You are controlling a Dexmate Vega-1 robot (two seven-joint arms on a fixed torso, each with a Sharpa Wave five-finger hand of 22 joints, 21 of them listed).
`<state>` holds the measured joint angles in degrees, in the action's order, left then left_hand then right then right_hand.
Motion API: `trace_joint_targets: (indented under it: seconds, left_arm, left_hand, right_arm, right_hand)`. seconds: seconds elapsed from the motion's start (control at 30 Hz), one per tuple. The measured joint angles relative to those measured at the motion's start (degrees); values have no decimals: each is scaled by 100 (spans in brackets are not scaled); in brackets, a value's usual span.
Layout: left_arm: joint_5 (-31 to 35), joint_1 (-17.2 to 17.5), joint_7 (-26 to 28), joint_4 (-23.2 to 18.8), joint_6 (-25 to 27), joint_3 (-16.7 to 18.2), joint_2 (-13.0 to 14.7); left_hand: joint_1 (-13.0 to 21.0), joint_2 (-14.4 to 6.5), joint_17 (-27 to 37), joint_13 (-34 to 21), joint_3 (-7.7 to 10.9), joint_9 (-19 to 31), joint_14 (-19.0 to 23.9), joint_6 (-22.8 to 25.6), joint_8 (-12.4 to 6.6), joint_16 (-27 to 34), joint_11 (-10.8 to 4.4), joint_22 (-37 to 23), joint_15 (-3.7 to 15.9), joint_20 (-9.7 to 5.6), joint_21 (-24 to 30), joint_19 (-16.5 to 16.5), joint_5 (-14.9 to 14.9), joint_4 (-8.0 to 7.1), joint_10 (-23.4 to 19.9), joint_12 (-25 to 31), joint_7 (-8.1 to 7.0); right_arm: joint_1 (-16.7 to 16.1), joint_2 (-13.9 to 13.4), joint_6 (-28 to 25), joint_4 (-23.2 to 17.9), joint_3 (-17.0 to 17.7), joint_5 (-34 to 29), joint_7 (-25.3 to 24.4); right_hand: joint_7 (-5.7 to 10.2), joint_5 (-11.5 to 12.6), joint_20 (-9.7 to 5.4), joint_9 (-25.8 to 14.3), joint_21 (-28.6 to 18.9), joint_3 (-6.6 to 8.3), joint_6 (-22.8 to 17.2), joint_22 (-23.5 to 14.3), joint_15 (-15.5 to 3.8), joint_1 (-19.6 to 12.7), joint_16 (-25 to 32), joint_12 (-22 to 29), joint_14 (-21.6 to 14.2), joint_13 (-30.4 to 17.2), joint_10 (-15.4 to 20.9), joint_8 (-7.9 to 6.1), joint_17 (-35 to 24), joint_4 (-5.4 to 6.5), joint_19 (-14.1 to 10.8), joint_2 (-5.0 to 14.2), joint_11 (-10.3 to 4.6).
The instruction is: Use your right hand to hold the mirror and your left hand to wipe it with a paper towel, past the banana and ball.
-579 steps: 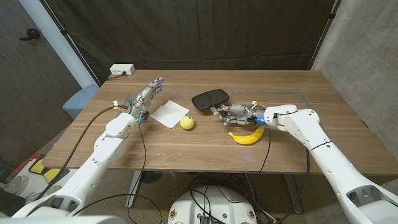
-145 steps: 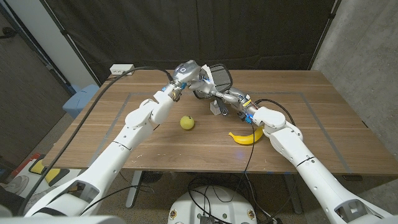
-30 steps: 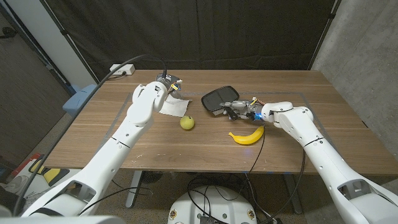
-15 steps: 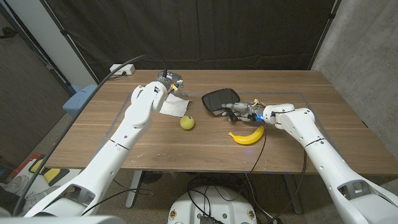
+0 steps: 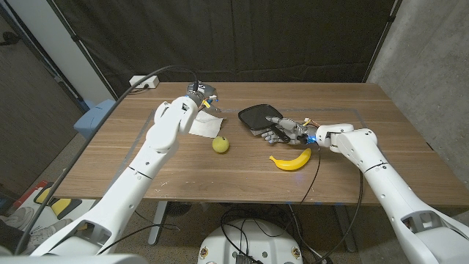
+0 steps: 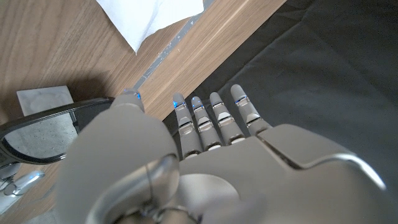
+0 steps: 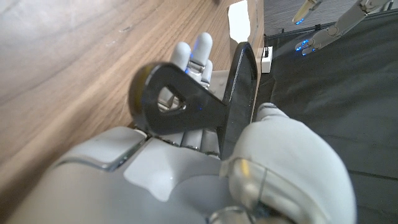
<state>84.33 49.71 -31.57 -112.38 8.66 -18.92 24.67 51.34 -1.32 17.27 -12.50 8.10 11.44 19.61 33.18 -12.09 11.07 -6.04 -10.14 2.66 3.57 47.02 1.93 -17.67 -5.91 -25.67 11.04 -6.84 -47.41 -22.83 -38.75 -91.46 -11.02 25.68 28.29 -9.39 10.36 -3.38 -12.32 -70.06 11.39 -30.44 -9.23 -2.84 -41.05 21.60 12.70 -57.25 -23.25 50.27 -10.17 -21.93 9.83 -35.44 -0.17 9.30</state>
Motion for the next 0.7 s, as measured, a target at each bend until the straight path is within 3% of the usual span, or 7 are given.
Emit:
trace_joint_targets:
  seconds: [0.2,0.33,0.53,0.7]
  left_arm:
    - [49,15,34,-18,-34,2,-6]
    - [74,59,52,-65,-61,14,-16]
    - [85,94,87,-101,-98,39,-17]
    - [85,132,118,-133,-123,73,-16]
  left_hand:
    - [70,-69,-39,27,32,0,-32,-13,0,0,0,0,-31,0,-22,0,-36,32,0,0,-13]
    - [127,-54,-53,27,47,1,-32,-32,0,0,0,0,-31,0,-22,0,-45,47,0,0,-32]
    - [190,-70,-79,27,47,1,-31,-10,0,0,0,0,-31,0,-22,0,-45,47,0,0,-54]
    - [189,-69,-106,53,22,1,-31,-12,0,0,0,0,-31,0,-66,0,-45,72,0,0,-53]
  right_arm:
    - [-89,10,22,27,166,84,57]
    - [-162,33,21,27,303,284,87]
    - [-285,57,-15,-45,494,400,63]
    - [-389,63,-71,-145,629,512,-49]
  right_hand:
    - [18,40,182,8,438,-376,188,-22,396,879,-176,-64,402,74,-341,-22,202,-34,131,-107,278]
    - [37,111,358,8,792,-550,392,-26,549,1327,-418,-150,887,228,-745,-44,370,-100,271,-88,322]
    - [63,155,760,35,1429,-716,735,-26,742,1596,-856,-171,1599,532,-1487,-44,645,-219,635,29,339]
    - [83,200,963,62,1959,-776,1059,-26,850,1680,-1035,-171,2106,771,-2001,-44,832,-279,1003,113,337]
